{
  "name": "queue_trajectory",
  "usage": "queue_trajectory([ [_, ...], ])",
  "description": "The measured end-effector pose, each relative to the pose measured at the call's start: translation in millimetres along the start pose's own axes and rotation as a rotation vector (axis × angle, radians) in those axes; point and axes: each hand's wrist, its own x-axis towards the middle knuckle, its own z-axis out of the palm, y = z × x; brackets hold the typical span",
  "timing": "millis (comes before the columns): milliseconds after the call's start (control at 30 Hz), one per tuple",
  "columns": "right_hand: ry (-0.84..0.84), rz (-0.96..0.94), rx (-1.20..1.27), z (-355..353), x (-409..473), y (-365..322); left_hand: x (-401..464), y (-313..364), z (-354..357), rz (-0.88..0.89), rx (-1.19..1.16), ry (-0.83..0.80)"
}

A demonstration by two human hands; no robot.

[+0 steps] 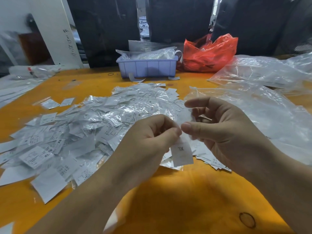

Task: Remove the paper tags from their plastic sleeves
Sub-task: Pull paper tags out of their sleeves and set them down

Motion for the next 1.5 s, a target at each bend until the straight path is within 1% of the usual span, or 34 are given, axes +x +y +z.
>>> queue_trajectory([
  [100,0.017,0.063,0.034,-0.6,1.6,-1.9,0.8,-1.2,-1.0,0.008,-0.032,0.039],
  [167,0.012,0.189,0.041,-3.1,2.8,-3.6,1.5,-1.2,-2.1,0.016,-0.054,0.087],
  [200,-0.024,0.265,0.032,-3.9,2.8,-5.3,1.5,-0.8,-2.5,0.024,-0.066,0.115],
  [267,-0.183,0.396,0.012,-4.1,0.6,-7.1,1.6,0.7,-2.9,0.043,-0.083,0.159],
  [300,-0.264,0.429,0.024,-3.6,-1.3,-7.1,1.5,1.8,-2.8,0.05,-0.087,0.167],
  [367,-0.359,0.413,0.053,-0.5,-4.2,-6.2,0.7,4.0,-2.5,0.057,-0.09,0.159],
  [400,-0.369,0.387,0.072,0.9,-4.1,-5.1,0.4,4.7,-2.6,0.056,-0.093,0.148],
  [633,-0.172,0.248,0.145,0.0,-0.5,-2.8,1.6,-1.1,-0.5,0.01,-0.031,-0.005],
  [733,-0.112,0.212,0.115,-0.7,-0.2,-4.0,1.6,-1.3,1.2,-0.007,-0.053,-0.035],
  [800,-0.089,0.197,0.088,-1.4,0.0,-3.8,1.5,-0.9,0.8,-0.009,-0.07,-0.038],
  [967,-0.065,0.159,0.075,-0.9,-0.2,-3.9,0.0,2.2,1.0,-0.018,-0.095,-0.106],
  [1067,-0.046,0.154,0.085,-0.8,0.4,-3.5,-0.3,2.7,1.0,-0.016,-0.119,-0.105],
  [1300,-0.228,0.258,-0.041,-9.3,0.0,-12.7,1.7,4.8,-5.9,-0.026,-0.131,0.012],
  [1367,-0.289,0.286,-0.059,-12.0,-0.2,-15.3,1.7,5.1,-7.0,-0.043,-0.126,0.004],
  [1500,-0.51,0.31,-0.157,-10.4,-2.5,-19.7,-0.2,7.4,-6.2,-0.039,-0.092,-0.076],
])
